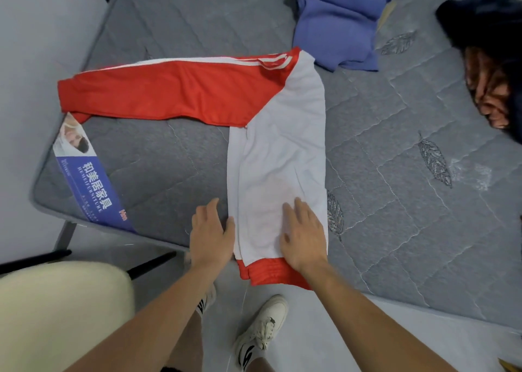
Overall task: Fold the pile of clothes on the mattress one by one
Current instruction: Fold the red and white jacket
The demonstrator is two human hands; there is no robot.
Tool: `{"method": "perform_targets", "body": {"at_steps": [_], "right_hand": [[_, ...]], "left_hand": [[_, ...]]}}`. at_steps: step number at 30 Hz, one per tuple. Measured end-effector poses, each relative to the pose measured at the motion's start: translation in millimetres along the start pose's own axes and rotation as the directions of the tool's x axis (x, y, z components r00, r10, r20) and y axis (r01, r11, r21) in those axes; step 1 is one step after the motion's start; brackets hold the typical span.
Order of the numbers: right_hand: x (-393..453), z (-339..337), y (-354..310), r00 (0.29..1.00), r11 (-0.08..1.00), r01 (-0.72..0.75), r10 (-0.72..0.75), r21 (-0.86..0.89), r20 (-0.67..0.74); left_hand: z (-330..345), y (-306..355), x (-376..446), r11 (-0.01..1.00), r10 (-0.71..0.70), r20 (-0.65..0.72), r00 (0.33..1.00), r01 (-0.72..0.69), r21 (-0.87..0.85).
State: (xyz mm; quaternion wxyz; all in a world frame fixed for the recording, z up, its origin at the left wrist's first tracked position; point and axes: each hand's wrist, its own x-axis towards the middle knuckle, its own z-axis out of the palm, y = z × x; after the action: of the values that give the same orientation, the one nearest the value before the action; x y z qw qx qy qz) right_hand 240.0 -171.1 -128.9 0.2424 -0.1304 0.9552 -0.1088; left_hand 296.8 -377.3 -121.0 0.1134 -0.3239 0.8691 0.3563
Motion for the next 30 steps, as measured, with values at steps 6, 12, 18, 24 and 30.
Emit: {"method": "perform_targets", "body": {"at_steps": [6,12,18,24,30], "right_hand": [[63.9,8.6,-55.2,0.987,0.996,0.089,-0.085,0.023,-0.135],[186.6,4.1,-189.9,0.949,0.96,0.276,-0.265,0.048,-0.17],[283.9,-0.5,-318.5,0.906,0.919,0.394,-0.385,0.021,-0.176],[311.1,19.8,-345.9,0.937,0.933,0.338,-0.346,-0.121,-0.049],[313.9,25.3,-342.0,0.934,0.926,0.349,-0.357,-0.144,-0.031]], "left_hand": [[-54.9,-30.8,89.9,0.997,-0.013,-0.125,0.992,0.004,-0.072],[-158.2,-83.7,206.3,0.964,-0.181,-0.337,0.924,0.099,-0.246],[-249.9,-125.6,322.0,0.961,-0.252,-0.439,0.862,0.171,-0.216],[-275.3,-138.5,375.0,0.932,-0.303,-0.269,0.914,0.225,-0.285],[-268.0,-127.8,370.2,0.962,-0.234,-0.32,0.918,0.172,-0.21]]}}
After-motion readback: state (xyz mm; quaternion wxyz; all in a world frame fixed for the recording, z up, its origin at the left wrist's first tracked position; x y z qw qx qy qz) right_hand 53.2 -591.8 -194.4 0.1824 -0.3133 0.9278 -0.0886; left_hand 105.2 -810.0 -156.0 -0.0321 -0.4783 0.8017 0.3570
